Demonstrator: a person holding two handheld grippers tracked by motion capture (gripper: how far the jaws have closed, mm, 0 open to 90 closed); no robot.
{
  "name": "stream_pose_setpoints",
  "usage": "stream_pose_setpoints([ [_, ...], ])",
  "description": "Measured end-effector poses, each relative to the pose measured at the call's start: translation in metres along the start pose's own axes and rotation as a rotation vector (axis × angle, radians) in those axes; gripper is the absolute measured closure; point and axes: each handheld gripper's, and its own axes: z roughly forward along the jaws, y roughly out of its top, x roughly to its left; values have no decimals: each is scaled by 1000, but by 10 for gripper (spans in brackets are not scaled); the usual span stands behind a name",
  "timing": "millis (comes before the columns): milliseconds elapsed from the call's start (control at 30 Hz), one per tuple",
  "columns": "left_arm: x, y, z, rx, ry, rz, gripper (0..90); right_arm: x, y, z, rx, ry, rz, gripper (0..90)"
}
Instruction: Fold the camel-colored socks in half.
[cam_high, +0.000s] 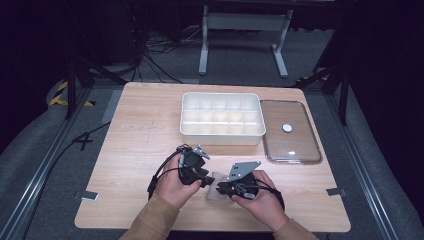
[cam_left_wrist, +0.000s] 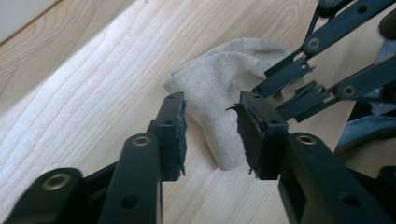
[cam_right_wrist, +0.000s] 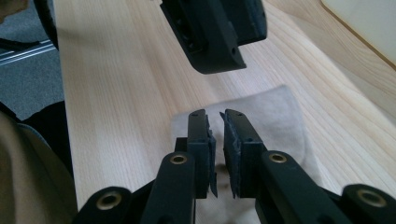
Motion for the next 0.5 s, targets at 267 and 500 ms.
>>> stream_pose_setpoints([
  [267,-1,9,22,52,-41,54,702,-7,-13,-10,45,-26,36,825],
  [500,-1,13,44,155,-26,71,723,-13,-28,-12,91,-55,70,820],
])
